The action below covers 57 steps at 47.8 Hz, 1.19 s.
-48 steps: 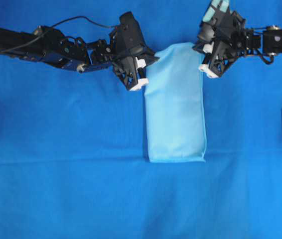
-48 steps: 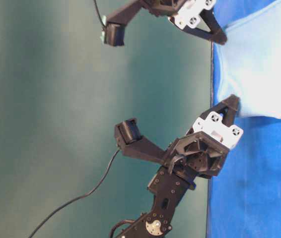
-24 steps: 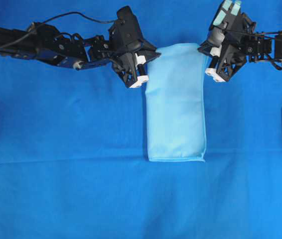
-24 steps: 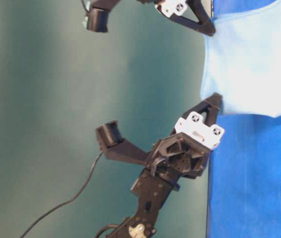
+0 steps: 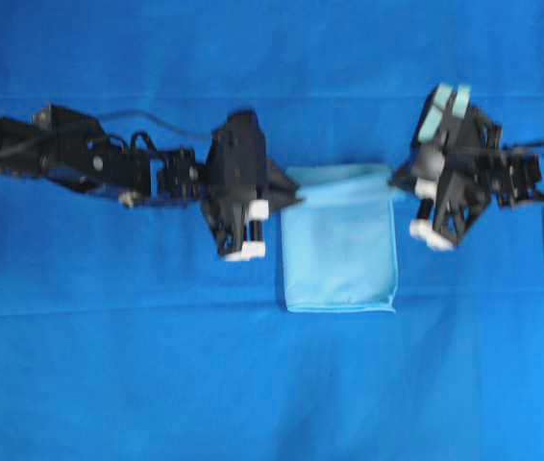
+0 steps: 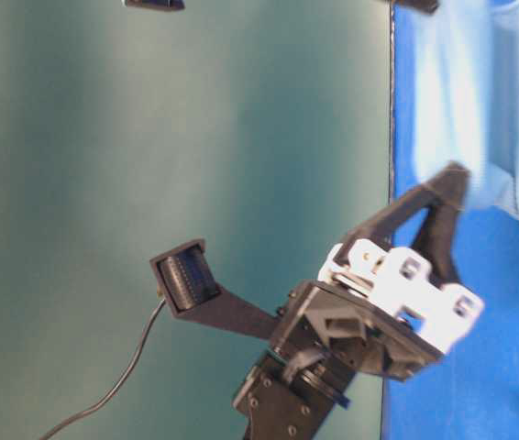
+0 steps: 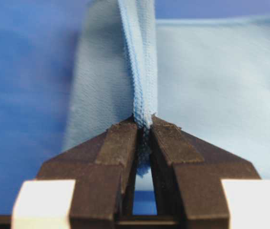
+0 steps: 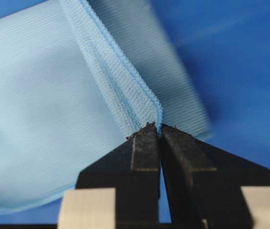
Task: Fold the light blue towel.
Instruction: 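Fold the far end of the strip toward the near end with both grippers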
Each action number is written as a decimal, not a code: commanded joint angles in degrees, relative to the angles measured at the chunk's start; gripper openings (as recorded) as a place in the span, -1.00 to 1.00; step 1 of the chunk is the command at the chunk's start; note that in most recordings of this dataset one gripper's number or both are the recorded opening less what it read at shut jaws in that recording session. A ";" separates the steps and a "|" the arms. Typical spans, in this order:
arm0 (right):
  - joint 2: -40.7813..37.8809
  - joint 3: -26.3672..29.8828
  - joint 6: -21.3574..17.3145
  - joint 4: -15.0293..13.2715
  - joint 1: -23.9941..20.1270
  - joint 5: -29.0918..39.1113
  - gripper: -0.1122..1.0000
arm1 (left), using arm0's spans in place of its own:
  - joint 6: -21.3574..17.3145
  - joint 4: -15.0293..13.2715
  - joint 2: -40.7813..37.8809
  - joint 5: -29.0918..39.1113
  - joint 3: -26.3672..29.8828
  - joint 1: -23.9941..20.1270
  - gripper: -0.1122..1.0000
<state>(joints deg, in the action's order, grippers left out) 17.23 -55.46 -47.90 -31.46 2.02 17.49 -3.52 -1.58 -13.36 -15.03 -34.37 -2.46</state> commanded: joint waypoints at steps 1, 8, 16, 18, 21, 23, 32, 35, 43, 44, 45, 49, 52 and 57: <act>0.00 0.35 -1.76 0.35 -2.90 0.53 -0.76 | -0.09 -0.09 1.41 0.62 0.18 2.72 -0.71; -2.72 0.62 -6.06 0.44 -6.86 0.53 -0.76 | 0.26 -0.09 0.00 0.62 0.18 6.33 -0.71; -7.03 1.32 -9.40 0.44 -10.63 0.44 -0.76 | 0.97 -0.09 -2.37 0.53 0.79 8.96 -0.71; -8.26 1.76 -10.37 0.44 -11.87 0.35 -0.76 | 0.97 -0.09 -2.81 0.44 1.05 9.58 -0.71; -9.40 2.20 -11.60 0.35 -13.10 0.35 -0.76 | 1.05 -0.09 -3.52 0.09 1.67 10.28 -0.71; -9.93 2.46 -12.30 0.35 -13.71 0.35 -0.76 | 1.05 -0.09 -3.96 -0.18 2.29 10.90 -0.71; -10.55 2.81 -13.97 0.35 -14.24 0.35 -0.76 | 1.05 -0.18 -4.57 -0.35 3.08 11.25 -0.71; -10.55 2.81 -13.97 0.44 -14.33 0.09 -0.76 | 1.05 -0.09 -4.57 -0.35 3.16 11.25 -0.71; -10.55 2.81 -13.97 0.44 -15.03 -1.49 -0.76 | 1.05 -0.09 -4.57 -0.35 3.08 11.51 -0.70; -10.55 2.90 -13.97 0.35 -15.21 -1.67 -0.75 | 1.05 -0.18 -4.57 -0.35 3.16 11.60 -0.68; -10.55 2.90 -13.97 0.44 -15.29 -1.76 -0.75 | 1.05 -0.09 -4.57 -0.35 3.08 11.69 -0.65; -10.63 3.08 -13.97 0.35 -15.73 -1.85 -0.73 | 0.97 -0.18 -4.31 -0.09 3.08 11.78 -0.41; -10.55 3.69 -14.06 0.35 -16.17 -1.67 -0.49 | 0.88 -0.18 -3.78 0.09 2.90 11.78 -0.19; -10.20 4.57 -13.71 0.18 -17.23 -0.35 0.08 | 0.88 -0.09 -2.20 0.88 2.72 11.78 0.20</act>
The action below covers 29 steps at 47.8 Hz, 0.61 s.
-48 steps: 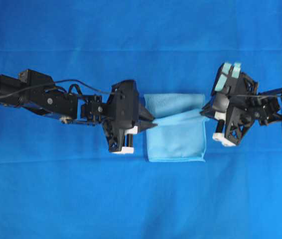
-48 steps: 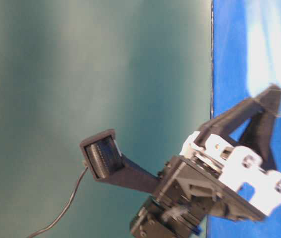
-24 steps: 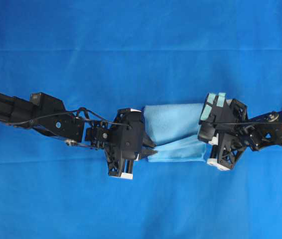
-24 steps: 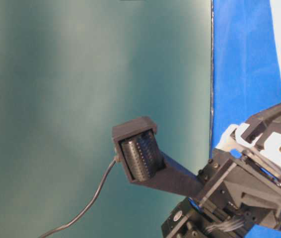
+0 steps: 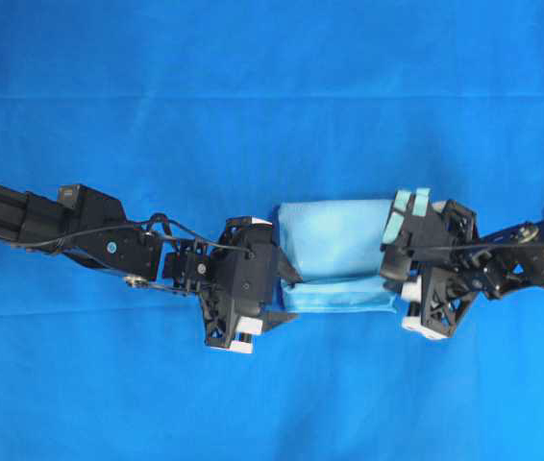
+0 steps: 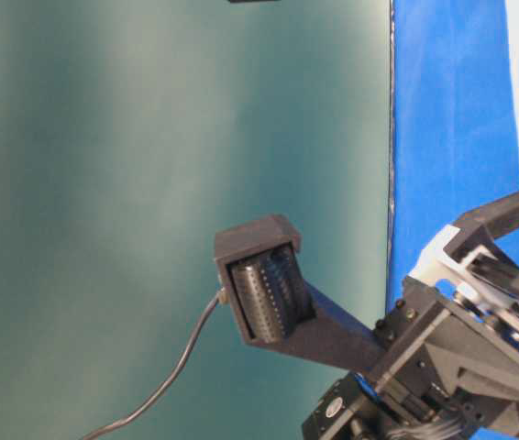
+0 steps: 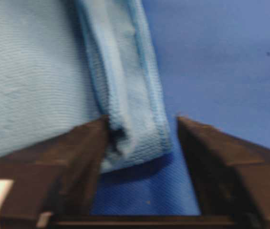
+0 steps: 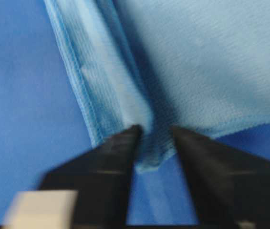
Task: Fold the light blue towel.
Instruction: 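Fold the far end of the strip toward the near end with both grippers, then release the towel and withdraw both grippers to the sides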
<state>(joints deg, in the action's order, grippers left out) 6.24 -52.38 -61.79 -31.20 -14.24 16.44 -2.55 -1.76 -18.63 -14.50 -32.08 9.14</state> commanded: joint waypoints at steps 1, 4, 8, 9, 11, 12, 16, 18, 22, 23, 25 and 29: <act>0.97 1.67 0.26 -0.09 -1.14 1.23 0.18 | -0.09 0.09 3.43 0.70 0.35 0.18 0.27; 1.76 2.29 0.35 -0.26 -1.76 3.08 0.28 | -0.35 0.09 4.83 2.11 0.35 0.26 0.43; 3.96 3.08 0.44 -0.35 -2.55 6.24 0.18 | -0.70 0.09 7.03 4.83 0.26 0.26 0.50; 4.48 3.25 0.44 -0.35 -2.72 7.03 0.17 | -0.70 0.09 7.73 5.62 0.26 0.26 0.49; 5.71 3.43 0.53 -0.44 -3.08 8.44 0.15 | -0.70 0.09 8.96 7.21 0.18 0.26 0.48; 6.42 3.43 0.53 -0.53 -3.25 9.32 0.15 | -0.70 0.09 9.67 8.00 0.18 0.26 0.48; 9.32 3.43 0.53 -0.88 -3.78 12.13 0.16 | -0.88 0.09 13.01 11.51 0.09 0.26 0.48; 11.25 3.43 0.53 -0.97 -4.04 13.71 0.16 | -0.97 0.09 14.41 12.74 0.00 0.26 0.48; 14.33 3.34 0.62 -1.67 -4.22 16.00 0.16 | -1.14 0.09 17.84 15.12 -0.62 0.09 0.48; 15.21 3.25 0.62 -2.02 -4.22 16.61 0.16 | -1.23 0.09 18.72 15.47 -0.88 0.09 0.48; 16.70 2.90 0.62 -2.99 -4.22 17.58 0.16 | -1.23 0.09 20.21 15.73 -1.41 -0.09 0.48; 20.21 1.93 0.53 -6.50 -4.22 18.72 0.16 | -1.23 0.09 23.55 15.73 -3.08 -0.62 0.48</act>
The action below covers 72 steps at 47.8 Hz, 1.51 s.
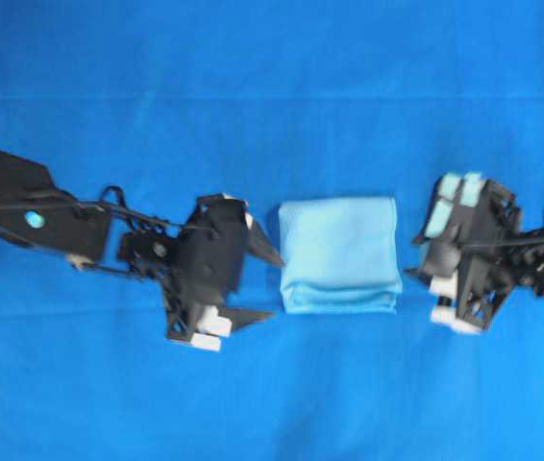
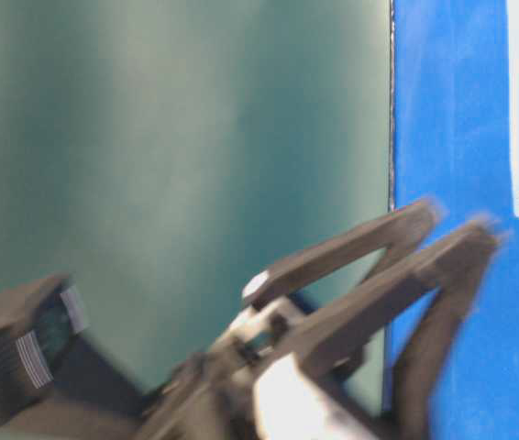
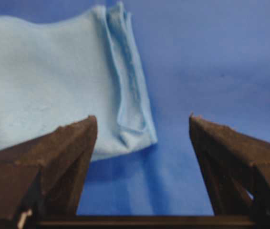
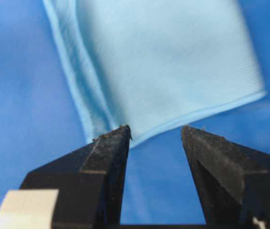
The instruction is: Fold the light blue towel.
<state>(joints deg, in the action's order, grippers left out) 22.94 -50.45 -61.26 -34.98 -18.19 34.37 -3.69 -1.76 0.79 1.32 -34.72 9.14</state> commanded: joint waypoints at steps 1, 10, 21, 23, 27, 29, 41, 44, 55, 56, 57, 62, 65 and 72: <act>4.39 -0.35 0.00 -3.60 -0.26 0.88 0.16 | -0.09 0.09 5.01 -0.09 -0.97 -0.70 0.48; 13.10 -3.43 -0.70 -10.72 -0.18 0.79 0.16 | -0.09 0.09 14.33 -2.64 -8.00 -1.85 0.48; 24.17 -6.24 -0.62 -18.02 -0.26 1.49 0.16 | -0.09 0.09 29.18 -7.29 -18.98 -3.25 0.48; 26.81 -7.12 -0.62 -19.16 -0.18 1.76 0.16 | -0.09 0.09 32.08 -7.21 -20.65 -3.52 0.48; 30.67 -8.88 -0.62 -20.48 -0.26 1.93 0.16 | -0.09 0.09 38.94 -7.12 -24.08 -3.96 0.48; 32.43 -9.76 -0.62 -20.92 -0.18 1.85 0.16 | -0.18 0.09 42.10 -6.68 -25.58 -4.22 0.48; 42.28 -17.23 -1.67 -21.80 1.76 1.58 0.15 | -1.41 0.18 58.54 -5.10 -36.04 -7.21 0.48; 43.77 -18.90 -2.46 -21.71 2.90 1.49 0.16 | -1.49 0.18 61.35 -5.10 -38.41 -7.82 0.48; 44.30 -22.24 -4.83 -22.50 5.62 0.62 0.16 | -1.49 0.18 67.41 -4.75 -43.42 -9.58 0.48; 44.30 -22.24 -4.92 -22.68 5.89 0.44 0.15 | -1.41 0.18 67.41 -4.66 -43.51 -9.58 0.48; 44.21 -22.32 -5.01 -22.76 6.06 0.35 0.16 | -1.41 0.18 67.32 -4.66 -43.51 -9.58 0.48; 44.21 -22.32 -5.10 -23.20 6.68 0.09 0.16 | -1.41 0.18 67.15 -4.48 -43.59 -9.67 0.48; 44.30 -22.24 -5.10 -23.20 6.68 0.09 0.16 | -1.41 0.18 66.97 -4.48 -43.59 -9.67 0.48; 44.12 -22.32 -5.19 -23.20 6.77 0.09 0.16 | -1.41 0.18 66.97 -4.48 -43.59 -9.67 0.48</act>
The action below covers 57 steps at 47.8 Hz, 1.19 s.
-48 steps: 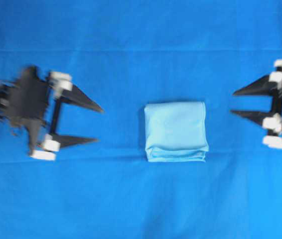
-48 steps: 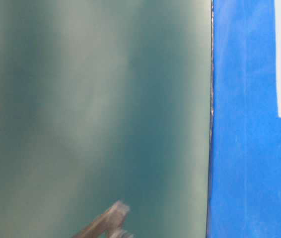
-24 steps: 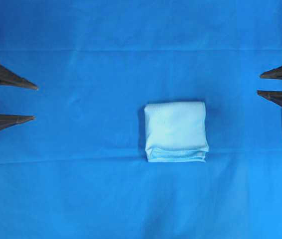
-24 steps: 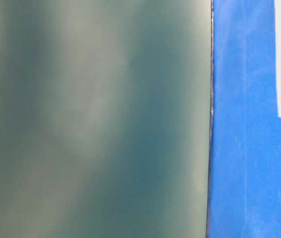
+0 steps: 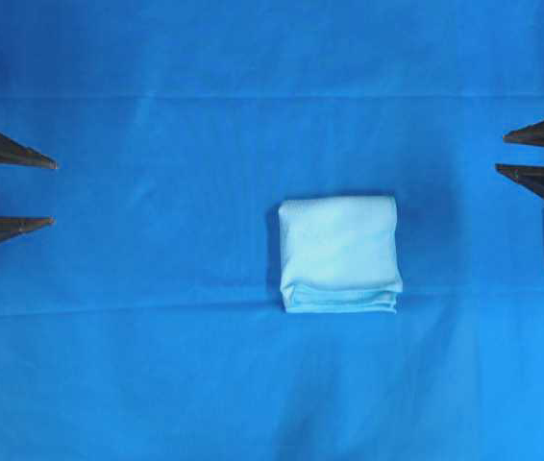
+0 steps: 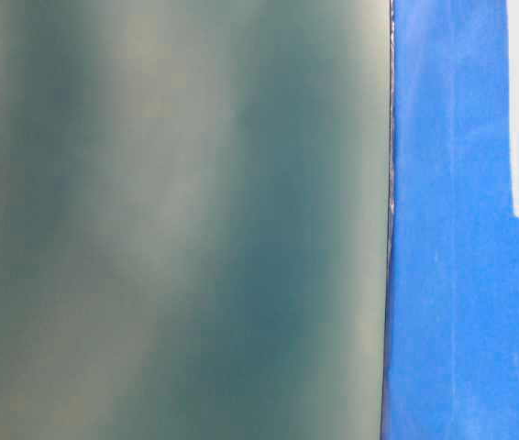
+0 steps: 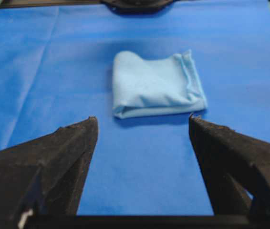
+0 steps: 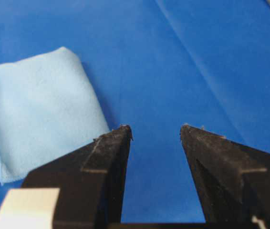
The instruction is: Fold the light blue towel.
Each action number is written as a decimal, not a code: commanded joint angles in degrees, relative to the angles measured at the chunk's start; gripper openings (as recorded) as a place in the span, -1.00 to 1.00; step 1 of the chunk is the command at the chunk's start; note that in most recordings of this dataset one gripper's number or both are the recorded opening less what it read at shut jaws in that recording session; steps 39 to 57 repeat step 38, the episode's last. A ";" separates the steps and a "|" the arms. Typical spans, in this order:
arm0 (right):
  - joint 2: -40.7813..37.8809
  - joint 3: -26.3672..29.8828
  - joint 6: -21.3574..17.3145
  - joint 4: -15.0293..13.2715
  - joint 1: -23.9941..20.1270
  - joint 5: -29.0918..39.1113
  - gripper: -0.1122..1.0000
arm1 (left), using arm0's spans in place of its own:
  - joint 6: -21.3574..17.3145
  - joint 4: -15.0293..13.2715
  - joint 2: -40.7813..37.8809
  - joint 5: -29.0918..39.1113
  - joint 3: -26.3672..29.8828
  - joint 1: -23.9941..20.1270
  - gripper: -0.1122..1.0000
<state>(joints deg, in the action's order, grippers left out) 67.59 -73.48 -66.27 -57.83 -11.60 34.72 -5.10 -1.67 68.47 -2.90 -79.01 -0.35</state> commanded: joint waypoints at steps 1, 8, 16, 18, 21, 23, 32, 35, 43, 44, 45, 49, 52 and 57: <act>-0.53 0.70 -0.18 -0.35 0.18 -0.26 0.16 | 0.00 0.09 -0.70 -0.26 0.70 -0.18 0.48; -0.44 0.79 -0.18 -0.35 0.18 -0.26 0.16 | 0.00 0.09 -0.70 -0.26 0.62 -0.18 0.48; -0.44 0.70 -0.18 -0.35 0.18 -0.26 0.16 | 0.00 0.09 -0.70 -0.26 0.62 -0.18 0.48; -0.44 0.70 -0.18 -0.35 0.18 -0.26 0.16 | 0.00 0.09 -0.70 -0.26 0.62 -0.18 0.48; -0.44 0.70 -0.18 -0.35 0.26 -0.26 0.16 | 0.00 0.09 -0.62 -0.26 0.62 -0.18 0.48; -0.53 0.70 -0.18 -0.35 0.18 -0.26 0.16 | 0.00 0.09 -0.70 -0.26 0.62 -0.18 0.48; -0.53 0.70 -0.18 -0.35 0.26 -0.26 0.16 | 0.00 0.09 -0.70 -0.26 0.62 -0.53 0.48; -0.53 0.70 -0.18 -0.35 0.18 -0.26 0.16 | 0.00 0.09 -0.70 -0.26 0.53 -0.79 0.48; -0.53 0.70 -0.18 -0.35 0.18 -0.26 0.16 | 0.00 0.09 -0.70 -0.26 0.53 -0.97 0.48; -0.53 0.70 -0.18 -0.35 0.18 -0.26 0.16 | 0.00 0.09 -0.70 -0.26 0.53 -0.97 0.48; -0.53 0.70 -0.18 -0.35 0.18 -0.26 0.16 | 0.00 0.09 -0.70 -0.26 0.53 -0.97 0.48; -0.53 0.70 -0.18 -0.35 0.18 -0.26 0.16 | 0.00 0.09 -0.70 -0.26 0.53 -0.97 0.48; -0.53 0.70 -0.18 -0.35 0.18 -0.26 0.16 | 0.00 0.09 -0.70 -0.26 0.53 -0.97 0.48; -0.53 0.70 -0.18 -0.35 0.18 -0.26 0.16 | 0.00 0.09 -0.70 -0.26 0.53 -0.97 0.48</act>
